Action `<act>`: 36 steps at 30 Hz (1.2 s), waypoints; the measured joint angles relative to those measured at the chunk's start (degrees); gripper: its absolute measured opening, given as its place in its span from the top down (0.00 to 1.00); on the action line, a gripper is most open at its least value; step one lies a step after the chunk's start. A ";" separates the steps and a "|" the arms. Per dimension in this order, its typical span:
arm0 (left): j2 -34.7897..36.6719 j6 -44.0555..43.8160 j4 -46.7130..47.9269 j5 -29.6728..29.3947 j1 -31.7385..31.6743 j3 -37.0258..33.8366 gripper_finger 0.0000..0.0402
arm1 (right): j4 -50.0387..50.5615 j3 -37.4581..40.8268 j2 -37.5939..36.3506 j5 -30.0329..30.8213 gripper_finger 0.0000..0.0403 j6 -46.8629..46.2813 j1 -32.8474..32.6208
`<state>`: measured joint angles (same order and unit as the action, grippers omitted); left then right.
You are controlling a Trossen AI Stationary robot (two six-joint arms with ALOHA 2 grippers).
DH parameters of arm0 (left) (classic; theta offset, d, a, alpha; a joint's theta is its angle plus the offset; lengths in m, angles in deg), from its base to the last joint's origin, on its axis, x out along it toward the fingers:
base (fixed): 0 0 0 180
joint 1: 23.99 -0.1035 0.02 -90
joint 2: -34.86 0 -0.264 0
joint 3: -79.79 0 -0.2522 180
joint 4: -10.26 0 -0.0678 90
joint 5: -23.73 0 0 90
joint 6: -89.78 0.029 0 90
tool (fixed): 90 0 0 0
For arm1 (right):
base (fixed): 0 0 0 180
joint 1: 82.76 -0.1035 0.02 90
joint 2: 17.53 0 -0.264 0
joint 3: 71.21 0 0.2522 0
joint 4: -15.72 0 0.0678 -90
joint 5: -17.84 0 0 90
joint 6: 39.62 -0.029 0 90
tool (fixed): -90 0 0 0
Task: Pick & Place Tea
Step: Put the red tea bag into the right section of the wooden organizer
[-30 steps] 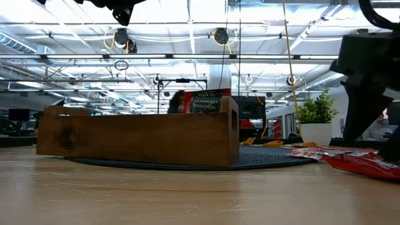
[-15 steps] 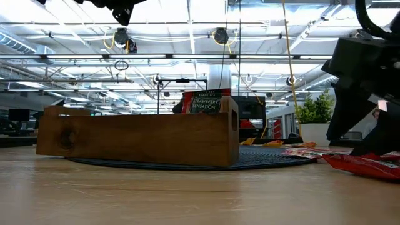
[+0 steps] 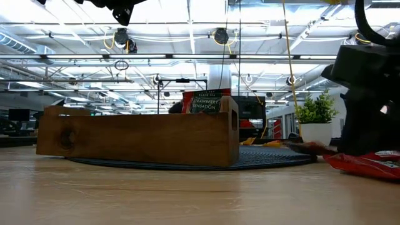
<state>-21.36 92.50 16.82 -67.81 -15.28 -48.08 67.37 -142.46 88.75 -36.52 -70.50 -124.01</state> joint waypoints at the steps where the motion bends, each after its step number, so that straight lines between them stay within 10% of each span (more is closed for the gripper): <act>1: 0.00 0.00 0.00 -0.01 0.00 0.00 0.91 | 0.02 0.01 0.02 -0.13 0.97 -0.26 0.00; 24: 0.00 -0.02 0.04 -0.07 0.00 0.04 0.91 | -15.95 -3.85 -15.68 18.11 1.00 9.94 0.15; 36: -0.02 6.57 -0.09 -0.15 0.00 0.04 0.91 | -30.79 -3.94 -21.34 11.68 1.00 19.47 3.51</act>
<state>-21.39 99.07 16.73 -67.96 -15.28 -48.04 36.57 -146.40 67.41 -24.84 -51.04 -120.50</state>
